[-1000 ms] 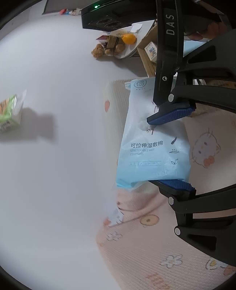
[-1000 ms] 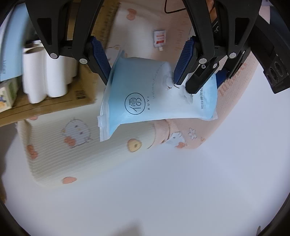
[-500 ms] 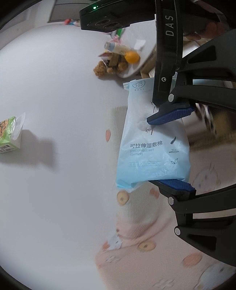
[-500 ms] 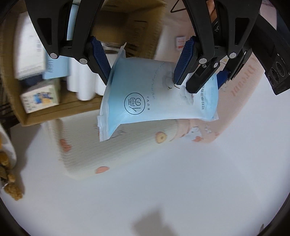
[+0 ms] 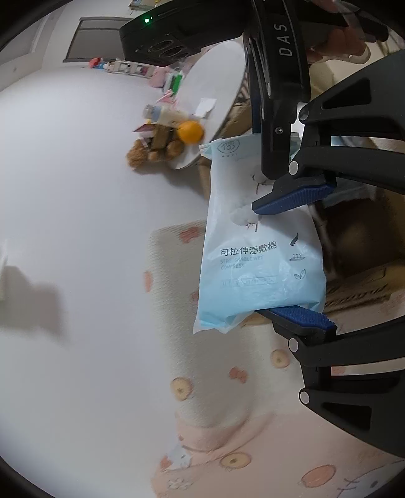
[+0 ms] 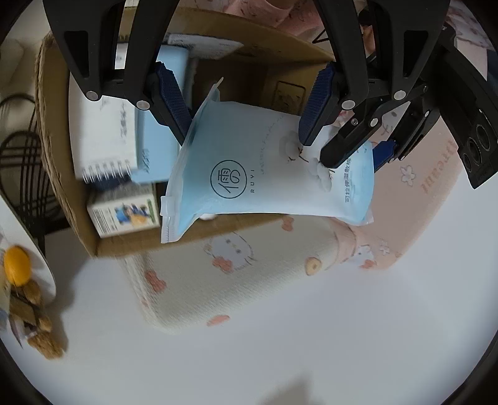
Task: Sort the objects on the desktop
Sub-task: 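Lift both held blue packets and carry them over the cardboard box, then lower both packets into the box beside the white rolls and open both grippers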
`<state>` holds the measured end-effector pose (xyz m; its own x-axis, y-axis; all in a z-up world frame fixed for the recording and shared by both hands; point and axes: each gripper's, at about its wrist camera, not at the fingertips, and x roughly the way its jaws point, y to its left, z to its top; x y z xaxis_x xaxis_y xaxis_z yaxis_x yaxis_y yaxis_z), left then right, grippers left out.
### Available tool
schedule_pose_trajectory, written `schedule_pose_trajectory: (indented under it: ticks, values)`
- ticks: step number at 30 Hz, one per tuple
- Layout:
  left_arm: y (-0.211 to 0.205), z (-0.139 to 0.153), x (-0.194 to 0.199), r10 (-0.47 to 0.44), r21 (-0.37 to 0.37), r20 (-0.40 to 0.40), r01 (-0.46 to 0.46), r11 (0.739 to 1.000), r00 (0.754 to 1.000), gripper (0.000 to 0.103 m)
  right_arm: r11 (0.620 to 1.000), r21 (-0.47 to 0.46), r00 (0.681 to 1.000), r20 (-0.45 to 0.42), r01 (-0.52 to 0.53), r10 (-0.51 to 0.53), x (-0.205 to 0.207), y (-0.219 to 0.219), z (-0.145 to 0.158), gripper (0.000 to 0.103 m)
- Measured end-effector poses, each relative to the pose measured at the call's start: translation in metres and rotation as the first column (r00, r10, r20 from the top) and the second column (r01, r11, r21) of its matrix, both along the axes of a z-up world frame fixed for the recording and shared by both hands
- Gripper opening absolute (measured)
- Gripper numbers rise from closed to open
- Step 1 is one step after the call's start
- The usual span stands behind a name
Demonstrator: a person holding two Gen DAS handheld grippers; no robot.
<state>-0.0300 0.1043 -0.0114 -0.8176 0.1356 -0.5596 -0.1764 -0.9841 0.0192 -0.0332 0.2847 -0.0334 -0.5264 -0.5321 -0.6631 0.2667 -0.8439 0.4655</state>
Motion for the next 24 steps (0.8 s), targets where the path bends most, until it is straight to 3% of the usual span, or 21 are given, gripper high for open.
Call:
schedule_pose_trajectory:
  ticks: [13, 18, 24]
  values:
    - [0.013, -0.023, -0.008, -0.096, -0.007, 0.110, 0.097, 0.995, 0.989, 0.059, 0.998, 0.051, 0.995, 0.091, 0.037, -0.042, -0.005, 0.015, -0.016, 0.066]
    - [0.011, -0.031, -0.015, -0.080, -0.008, 0.160, 0.083, 0.997, 0.984, 0.059, 0.999, 0.024, 0.983, 0.180, 0.030, -0.034, -0.016, 0.022, -0.030, 0.050]
    - [0.010, -0.041, -0.022, -0.048, -0.054, 0.215, 0.061, 0.997, 0.975, 0.059, 0.992, 0.125, 0.974, 0.221, 0.030, -0.057, -0.021, 0.022, -0.042, 0.042]
